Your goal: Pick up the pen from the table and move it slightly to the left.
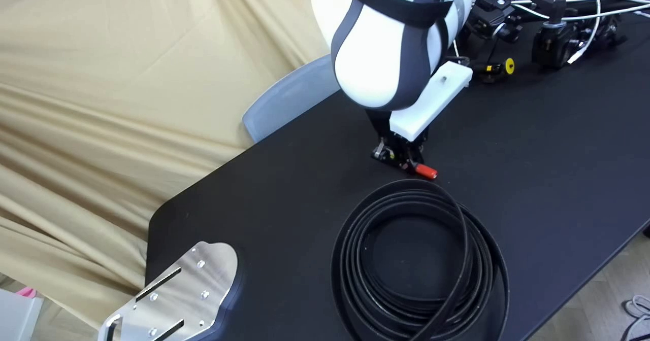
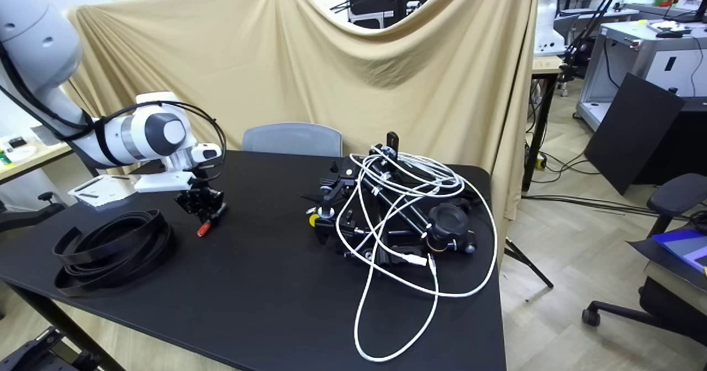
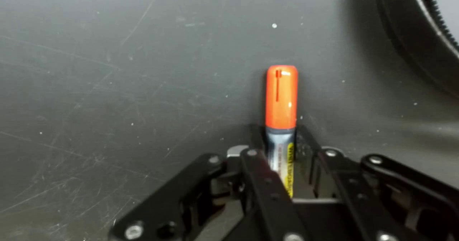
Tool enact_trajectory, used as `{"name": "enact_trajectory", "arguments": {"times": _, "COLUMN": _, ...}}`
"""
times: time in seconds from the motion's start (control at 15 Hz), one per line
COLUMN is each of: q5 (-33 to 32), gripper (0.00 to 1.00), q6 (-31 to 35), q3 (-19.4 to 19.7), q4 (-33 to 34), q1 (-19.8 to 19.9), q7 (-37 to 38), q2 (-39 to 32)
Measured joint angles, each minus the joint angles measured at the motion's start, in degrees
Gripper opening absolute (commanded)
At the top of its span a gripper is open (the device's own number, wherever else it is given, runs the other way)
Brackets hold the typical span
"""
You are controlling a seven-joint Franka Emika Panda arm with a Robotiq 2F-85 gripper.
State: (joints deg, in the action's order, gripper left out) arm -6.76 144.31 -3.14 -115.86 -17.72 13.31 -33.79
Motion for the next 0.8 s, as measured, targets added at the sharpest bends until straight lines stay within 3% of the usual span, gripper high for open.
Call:
{"name": "enact_trajectory", "arguments": {"times": 0.4, "q5": 0.04, "gripper": 0.99, "q6": 0.21, "q3": 0.74, "q4": 0.29, "q1": 0.0, "q7": 0.08, "q2": -0.24}}
{"name": "enact_trajectory", "arguments": {"times": 0.8, "q5": 1.12, "gripper": 1.0, "q6": -0.34, "q3": 0.17, "q4": 0.39, "q1": 0.7, "q7": -0.51, "q2": 1.53}}
